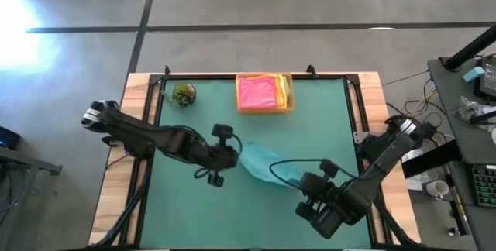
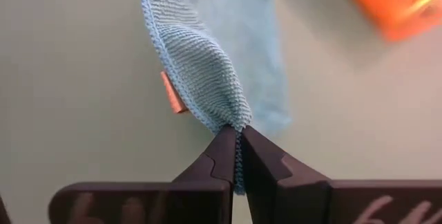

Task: Fold microfiber towels
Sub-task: Fold the green towel

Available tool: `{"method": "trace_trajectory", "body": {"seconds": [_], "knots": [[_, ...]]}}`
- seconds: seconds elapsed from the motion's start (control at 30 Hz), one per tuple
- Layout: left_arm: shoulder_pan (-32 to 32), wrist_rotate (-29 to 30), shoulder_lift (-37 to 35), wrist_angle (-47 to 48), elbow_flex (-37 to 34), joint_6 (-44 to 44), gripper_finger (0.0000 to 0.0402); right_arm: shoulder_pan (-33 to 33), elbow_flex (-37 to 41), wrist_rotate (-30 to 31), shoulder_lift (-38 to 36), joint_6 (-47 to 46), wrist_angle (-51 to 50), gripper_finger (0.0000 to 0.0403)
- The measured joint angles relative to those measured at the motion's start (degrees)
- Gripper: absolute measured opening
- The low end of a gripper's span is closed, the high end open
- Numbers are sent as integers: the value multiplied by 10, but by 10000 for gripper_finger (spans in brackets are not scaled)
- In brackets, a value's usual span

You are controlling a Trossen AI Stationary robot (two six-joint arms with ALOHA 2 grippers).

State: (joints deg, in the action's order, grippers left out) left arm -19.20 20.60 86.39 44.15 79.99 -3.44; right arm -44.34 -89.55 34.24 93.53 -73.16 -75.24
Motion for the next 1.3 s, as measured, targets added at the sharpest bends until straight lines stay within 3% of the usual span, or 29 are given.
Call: {"method": "trace_trajectory", "body": {"seconds": [0.17,0.33,0.63,0.7,1.03,1.3], "knots": [[0,53,-52,4,31,-4,0,1,-53,96,0,-2,-51,11],[0,71,-88,6,57,-5,0,3,-103,176,-1,8,-99,11],[0,81,-113,21,67,4,0,18,-165,128,-5,33,-138,9],[0,100,-110,31,67,13,0,22,-166,146,-5,5,-150,9],[9,107,-83,100,66,16,0,56,-158,138,-5,74,-148,9],[38,145,-74,129,66,16,0,93,-122,252,-5,198,-148,9]]}}
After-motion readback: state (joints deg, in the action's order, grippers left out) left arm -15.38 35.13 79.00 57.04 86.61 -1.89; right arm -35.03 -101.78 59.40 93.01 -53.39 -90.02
